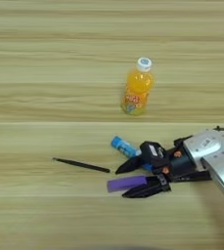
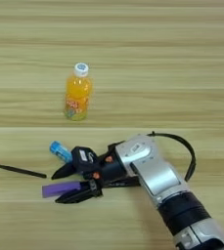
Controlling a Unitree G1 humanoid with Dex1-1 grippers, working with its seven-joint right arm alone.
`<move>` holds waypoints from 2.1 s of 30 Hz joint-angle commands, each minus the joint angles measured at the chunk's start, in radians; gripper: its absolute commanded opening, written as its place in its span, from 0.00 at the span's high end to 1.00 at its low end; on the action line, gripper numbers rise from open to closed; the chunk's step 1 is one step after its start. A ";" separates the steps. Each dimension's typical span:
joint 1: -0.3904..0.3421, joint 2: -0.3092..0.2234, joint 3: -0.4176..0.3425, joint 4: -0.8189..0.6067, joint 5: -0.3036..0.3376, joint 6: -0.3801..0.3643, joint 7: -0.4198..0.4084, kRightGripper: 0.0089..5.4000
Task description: Move the objects on the table
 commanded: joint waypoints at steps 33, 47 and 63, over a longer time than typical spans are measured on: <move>-0.102 0.036 -0.178 0.137 -0.008 -0.084 -0.254 0.00; -0.128 0.047 -0.181 0.216 -0.054 -0.107 -0.291 0.00; -0.128 0.029 -0.205 0.201 -0.063 -0.085 -0.314 0.00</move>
